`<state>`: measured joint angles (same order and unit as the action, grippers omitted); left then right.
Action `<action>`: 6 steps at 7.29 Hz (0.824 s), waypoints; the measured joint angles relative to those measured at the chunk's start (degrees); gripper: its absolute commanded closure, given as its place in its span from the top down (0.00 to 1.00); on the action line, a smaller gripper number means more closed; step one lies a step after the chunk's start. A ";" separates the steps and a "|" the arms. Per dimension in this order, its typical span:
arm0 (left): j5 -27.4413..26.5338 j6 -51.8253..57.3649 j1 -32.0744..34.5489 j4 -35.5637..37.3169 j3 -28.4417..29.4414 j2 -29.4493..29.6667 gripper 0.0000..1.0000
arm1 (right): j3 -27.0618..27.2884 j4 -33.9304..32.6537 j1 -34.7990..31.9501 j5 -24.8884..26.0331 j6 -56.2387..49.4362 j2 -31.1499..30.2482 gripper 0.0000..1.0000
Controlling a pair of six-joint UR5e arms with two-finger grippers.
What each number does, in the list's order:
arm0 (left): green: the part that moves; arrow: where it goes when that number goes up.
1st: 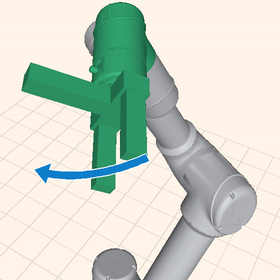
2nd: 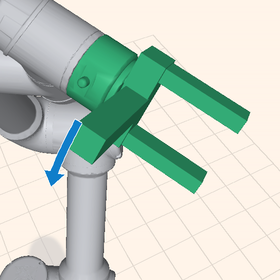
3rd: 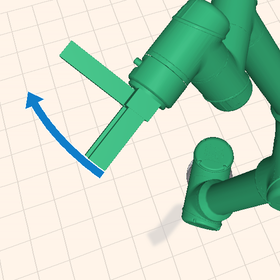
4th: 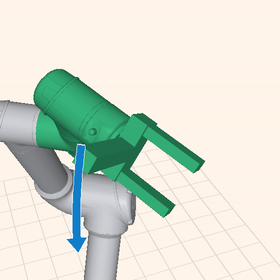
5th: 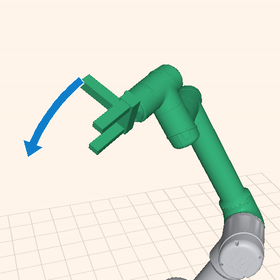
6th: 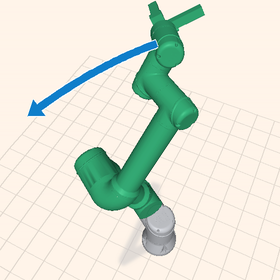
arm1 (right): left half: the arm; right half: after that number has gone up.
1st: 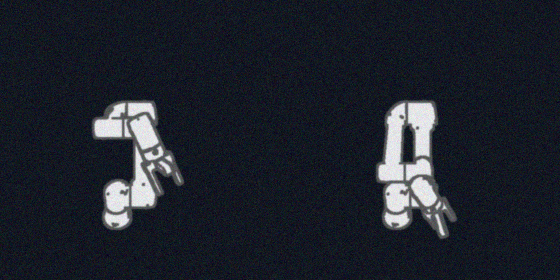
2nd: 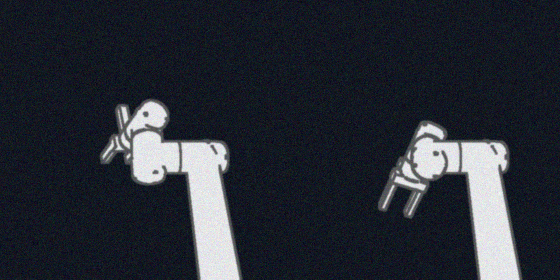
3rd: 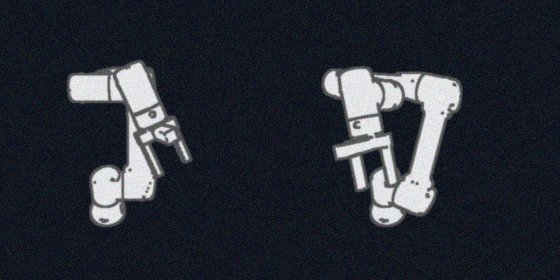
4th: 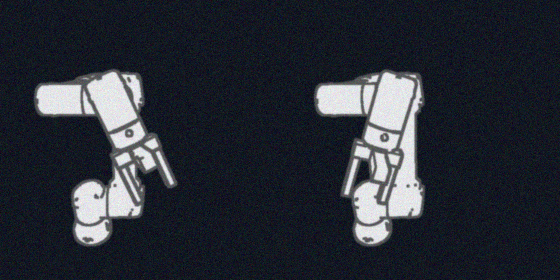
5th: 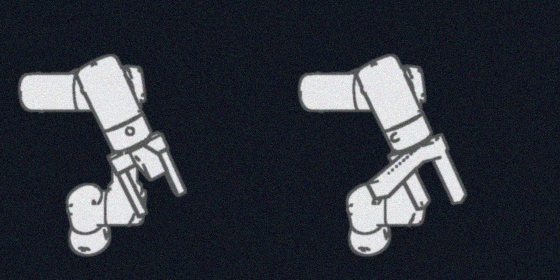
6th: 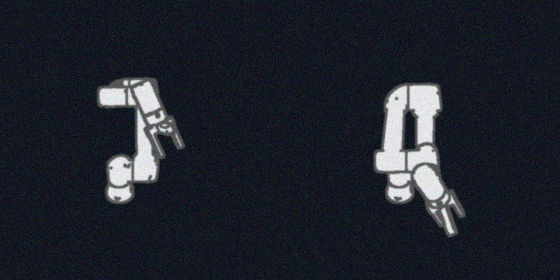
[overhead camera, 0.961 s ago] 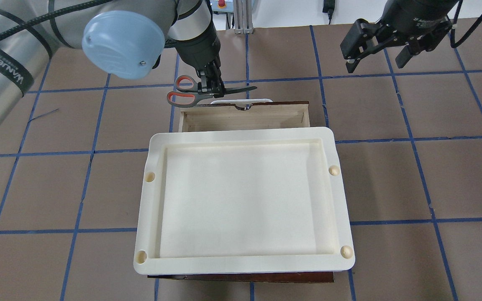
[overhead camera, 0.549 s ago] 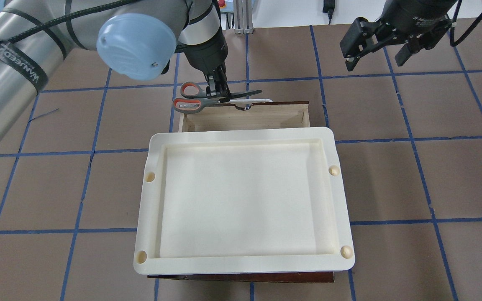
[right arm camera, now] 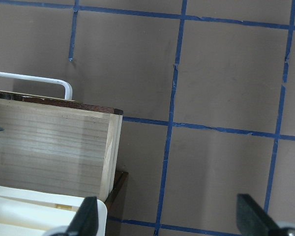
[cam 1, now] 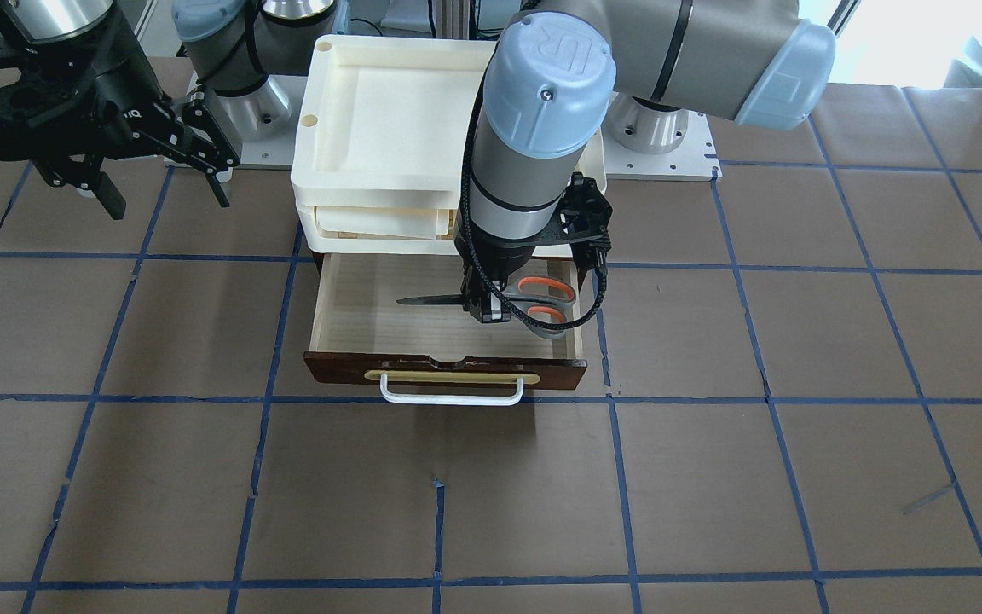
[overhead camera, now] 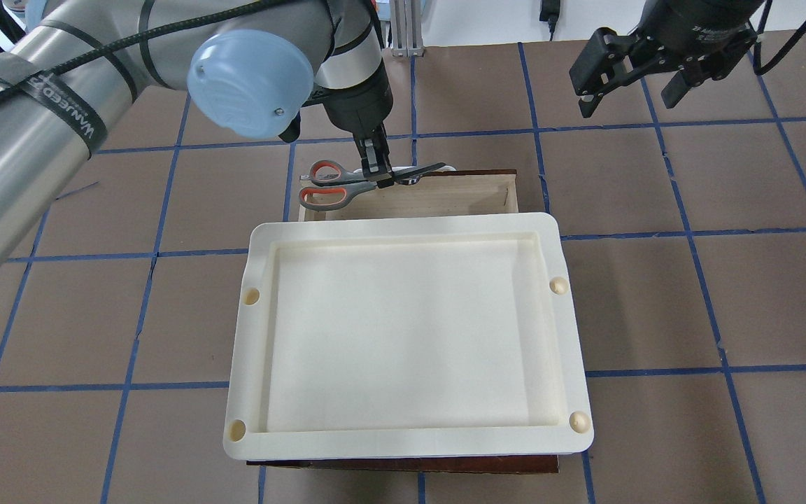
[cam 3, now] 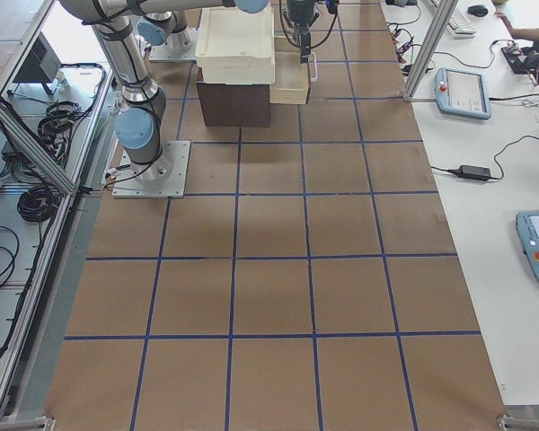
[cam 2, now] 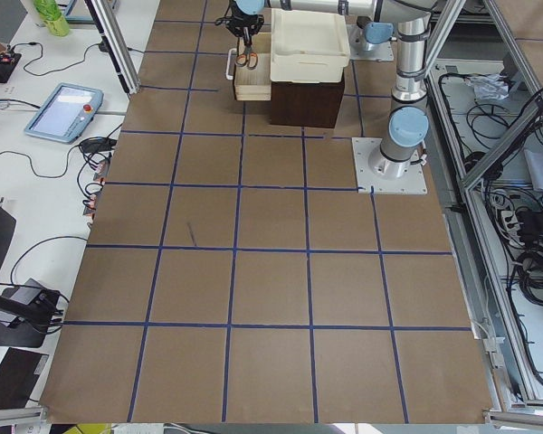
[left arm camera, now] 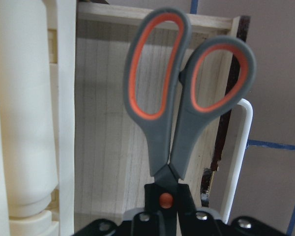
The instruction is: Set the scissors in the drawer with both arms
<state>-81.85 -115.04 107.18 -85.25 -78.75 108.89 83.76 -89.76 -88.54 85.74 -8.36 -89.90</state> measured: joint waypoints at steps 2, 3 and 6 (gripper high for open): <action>0.28 -0.36 0.17 1.70 0.00 1.73 0.15 | 0.13 0.00 0.02 0.02 -0.06 0.07 1.00; 0.33 -0.37 0.25 2.41 0.00 2.38 0.15 | 0.16 0.01 0.03 -0.02 -0.07 0.07 1.00; 0.65 -0.56 1.21 2.78 -0.55 3.67 0.15 | 0.23 0.02 0.03 -0.10 -0.13 0.07 1.00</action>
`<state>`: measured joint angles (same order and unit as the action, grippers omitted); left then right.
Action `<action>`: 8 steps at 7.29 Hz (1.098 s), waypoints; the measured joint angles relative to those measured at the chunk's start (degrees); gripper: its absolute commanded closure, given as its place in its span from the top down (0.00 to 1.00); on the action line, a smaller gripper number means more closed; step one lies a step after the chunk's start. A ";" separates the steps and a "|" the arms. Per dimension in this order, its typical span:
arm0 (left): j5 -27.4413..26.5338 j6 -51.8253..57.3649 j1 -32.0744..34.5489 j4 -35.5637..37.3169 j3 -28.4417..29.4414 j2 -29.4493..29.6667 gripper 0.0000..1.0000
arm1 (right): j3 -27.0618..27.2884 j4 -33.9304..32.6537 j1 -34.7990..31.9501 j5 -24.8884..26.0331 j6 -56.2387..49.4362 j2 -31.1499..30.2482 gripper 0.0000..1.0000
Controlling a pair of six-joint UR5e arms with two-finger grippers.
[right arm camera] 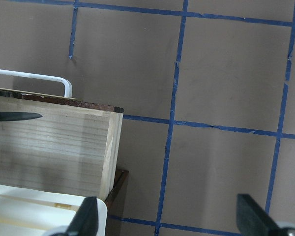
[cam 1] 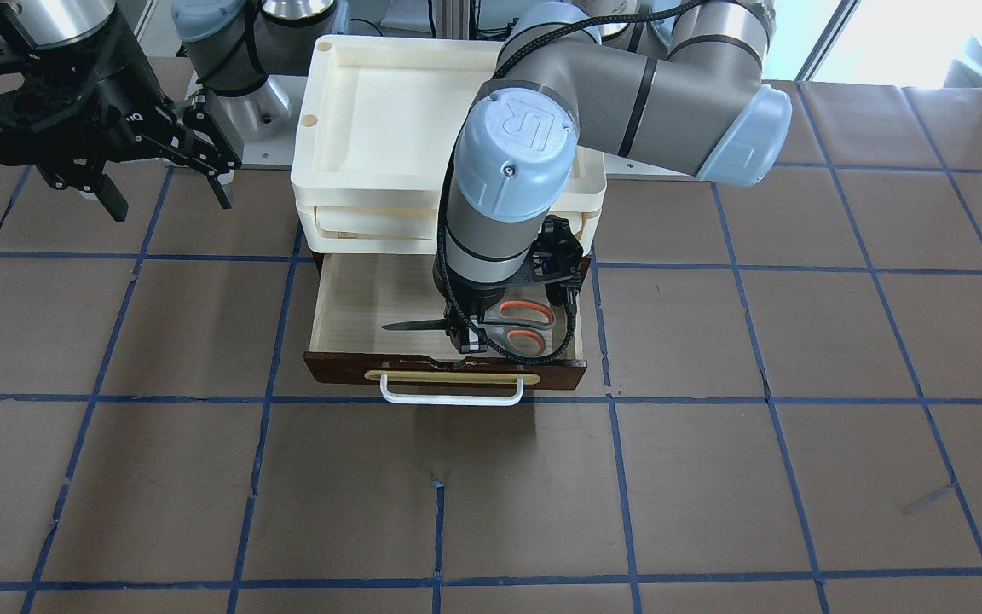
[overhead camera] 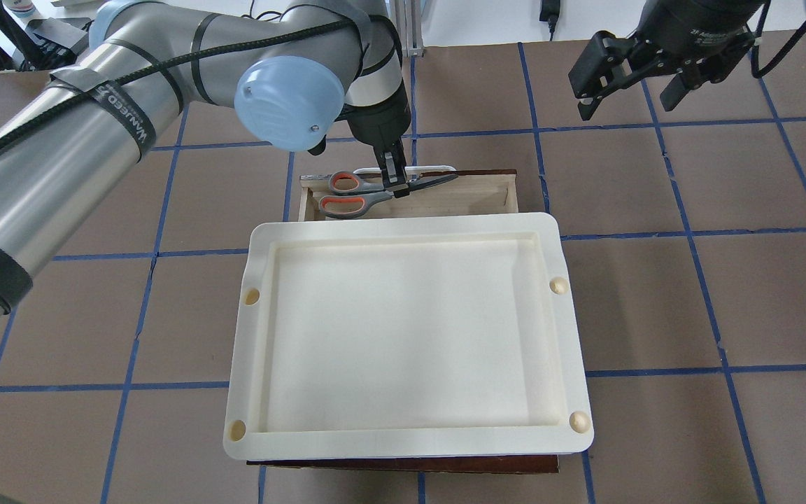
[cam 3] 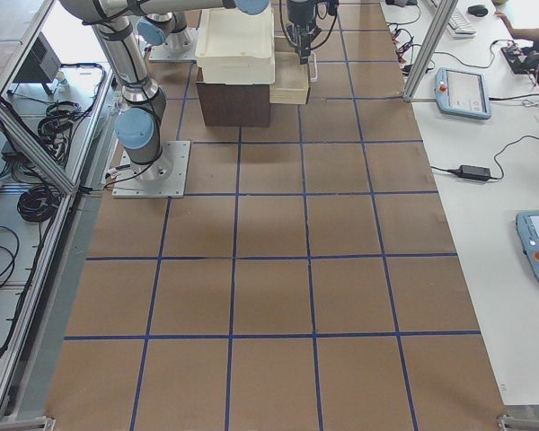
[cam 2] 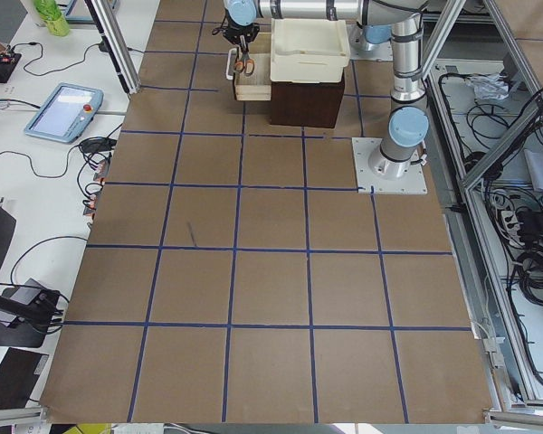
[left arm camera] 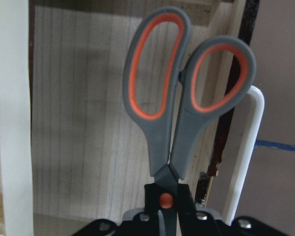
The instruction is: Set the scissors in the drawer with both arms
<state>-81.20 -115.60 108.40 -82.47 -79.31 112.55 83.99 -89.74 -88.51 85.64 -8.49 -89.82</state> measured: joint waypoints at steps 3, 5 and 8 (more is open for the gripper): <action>1.07 -0.67 0.36 -0.65 -0.78 0.40 0.15 | 0.03 0.00 0.06 0.04 -0.03 0.07 1.00; 1.36 -1.27 0.50 -1.22 -1.30 0.46 0.15 | 0.09 0.00 0.08 0.07 -0.05 0.09 1.00; 1.45 -1.62 0.55 -1.24 -2.73 0.53 0.15 | 0.12 0.00 0.16 0.14 -0.11 0.09 1.00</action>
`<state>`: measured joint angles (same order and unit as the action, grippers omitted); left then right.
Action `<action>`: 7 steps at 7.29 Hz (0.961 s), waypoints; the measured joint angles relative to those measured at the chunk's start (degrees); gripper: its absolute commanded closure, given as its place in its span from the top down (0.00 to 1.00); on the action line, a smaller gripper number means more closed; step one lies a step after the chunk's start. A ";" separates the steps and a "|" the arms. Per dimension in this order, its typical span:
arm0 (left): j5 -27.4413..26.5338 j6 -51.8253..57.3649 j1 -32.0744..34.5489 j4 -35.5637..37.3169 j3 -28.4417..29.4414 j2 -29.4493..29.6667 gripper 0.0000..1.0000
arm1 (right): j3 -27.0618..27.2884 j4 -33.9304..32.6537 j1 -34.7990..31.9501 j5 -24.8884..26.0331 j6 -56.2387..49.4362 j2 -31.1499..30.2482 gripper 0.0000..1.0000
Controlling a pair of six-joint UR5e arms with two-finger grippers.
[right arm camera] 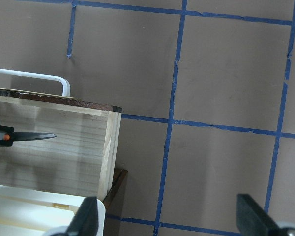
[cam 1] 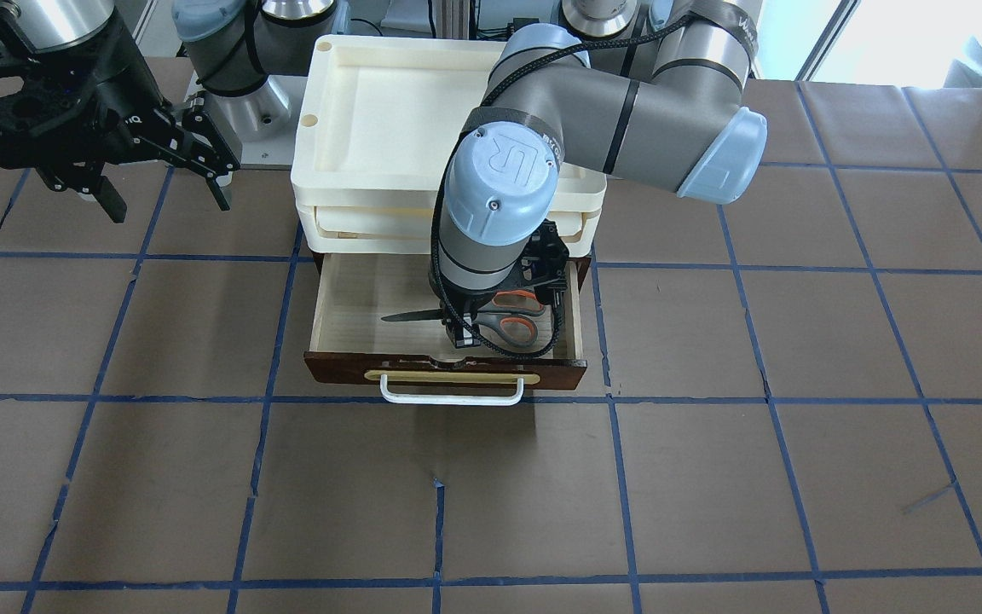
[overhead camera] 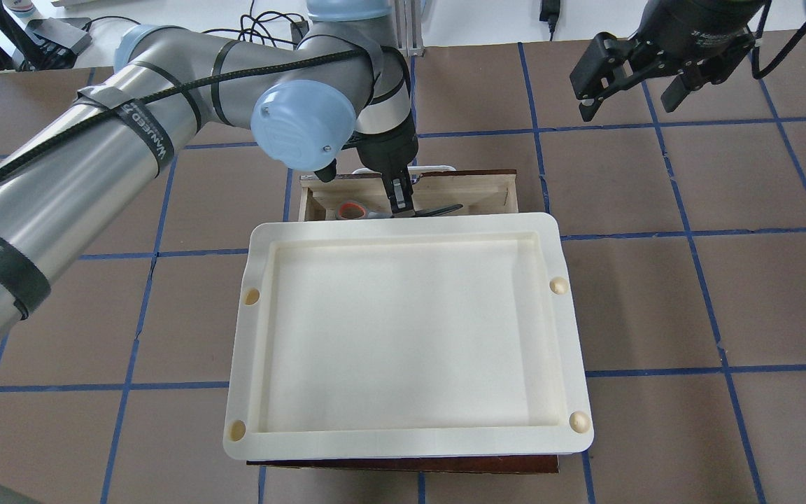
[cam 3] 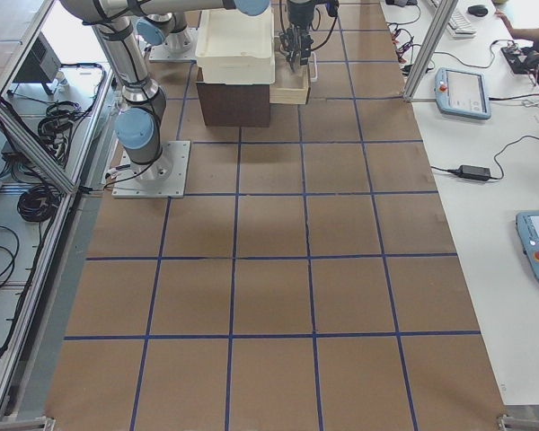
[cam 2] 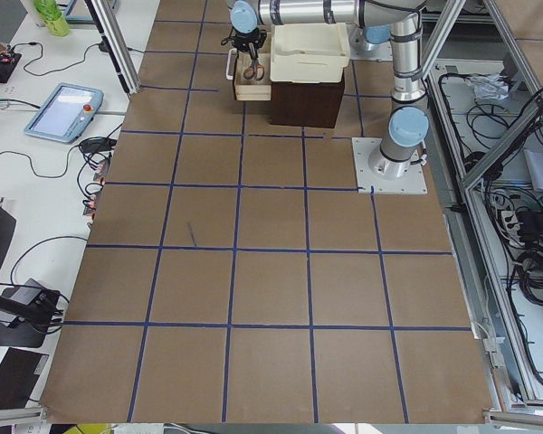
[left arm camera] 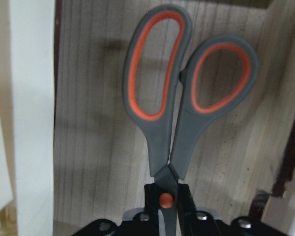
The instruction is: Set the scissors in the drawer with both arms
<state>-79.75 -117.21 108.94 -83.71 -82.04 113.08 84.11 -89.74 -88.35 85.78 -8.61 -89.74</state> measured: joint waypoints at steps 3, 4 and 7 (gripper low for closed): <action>0.05 0.05 0.04 0.91 -0.29 0.73 0.15 | 0.00 0.02 0.10 0.10 -0.02 0.06 1.00; 0.09 0.05 0.03 1.32 -0.33 0.97 0.15 | 0.00 0.04 0.13 0.14 -0.06 0.07 1.00; 0.10 -0.02 -0.01 2.21 -0.39 2.35 0.15 | 0.04 0.04 0.11 0.12 -0.09 0.08 1.00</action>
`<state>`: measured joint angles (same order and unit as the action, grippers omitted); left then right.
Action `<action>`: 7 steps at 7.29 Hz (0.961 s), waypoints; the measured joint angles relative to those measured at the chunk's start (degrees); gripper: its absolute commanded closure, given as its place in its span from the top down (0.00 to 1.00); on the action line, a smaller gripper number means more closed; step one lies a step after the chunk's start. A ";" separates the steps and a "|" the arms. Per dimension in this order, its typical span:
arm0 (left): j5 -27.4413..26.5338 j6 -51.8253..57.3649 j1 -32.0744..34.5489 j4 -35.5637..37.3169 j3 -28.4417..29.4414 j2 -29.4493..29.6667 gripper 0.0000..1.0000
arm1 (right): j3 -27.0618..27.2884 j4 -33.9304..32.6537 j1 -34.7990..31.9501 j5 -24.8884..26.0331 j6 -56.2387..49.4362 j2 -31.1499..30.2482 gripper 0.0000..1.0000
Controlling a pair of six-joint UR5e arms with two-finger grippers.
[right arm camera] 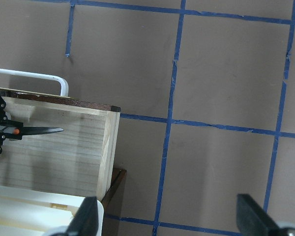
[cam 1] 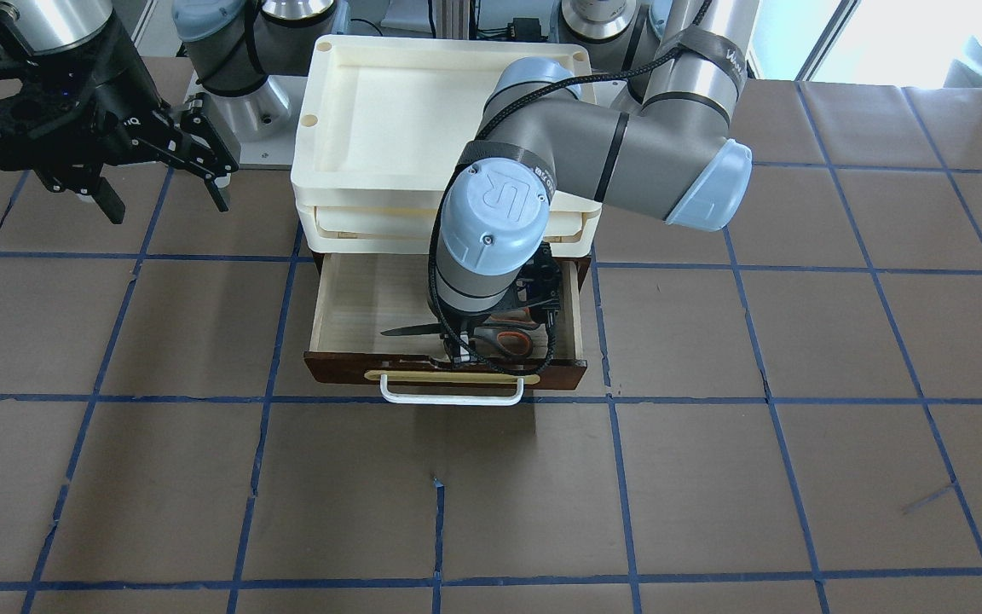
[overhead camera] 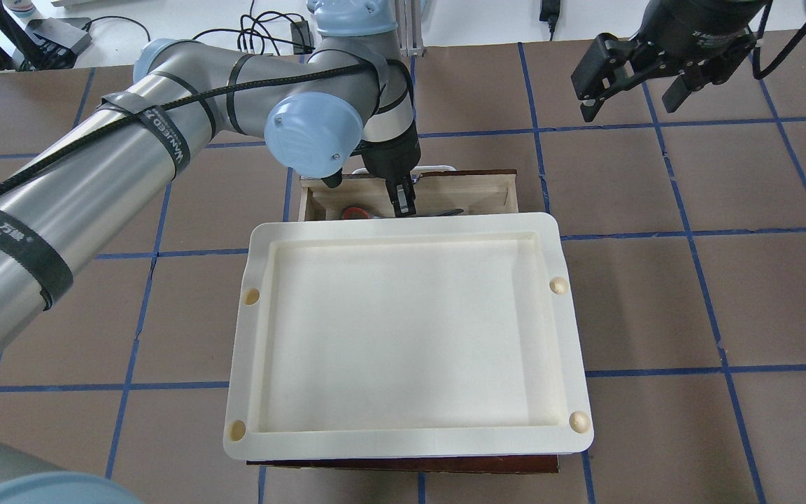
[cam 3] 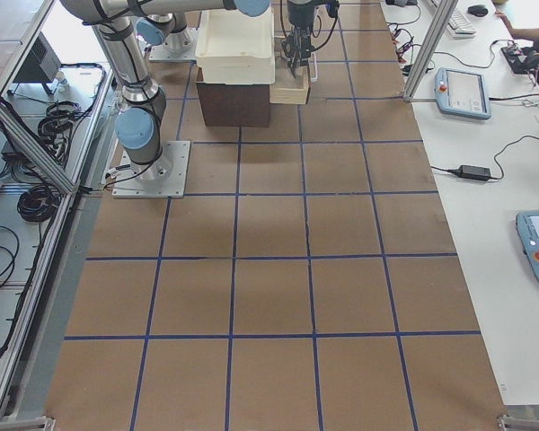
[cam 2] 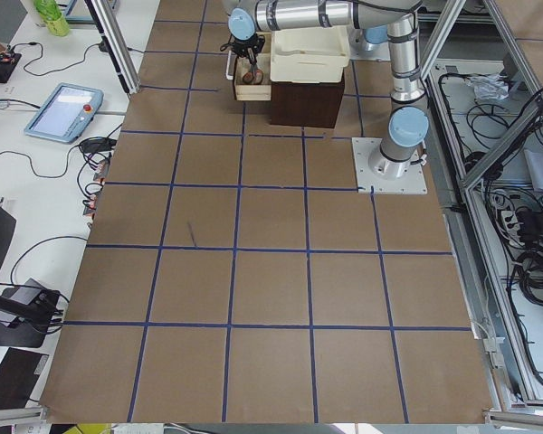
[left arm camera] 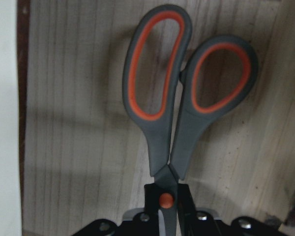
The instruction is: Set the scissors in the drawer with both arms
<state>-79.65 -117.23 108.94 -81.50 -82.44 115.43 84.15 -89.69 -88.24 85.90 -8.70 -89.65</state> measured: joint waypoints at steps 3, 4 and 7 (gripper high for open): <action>0.43 0.10 0.07 0.42 0.00 0.30 0.15 | 0.00 -0.04 0.00 -0.07 0.00 0.00 1.00; 0.58 0.14 0.13 0.45 -0.03 0.34 0.15 | 0.02 -0.04 0.00 -0.07 0.00 0.00 1.00; 0.70 0.32 0.29 0.47 -0.46 0.39 0.15 | 0.03 -0.04 0.02 -0.09 0.00 0.00 1.00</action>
<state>-78.95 -116.92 109.23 -81.04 -82.89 115.82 84.17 -89.74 -88.22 85.81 -8.70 -89.65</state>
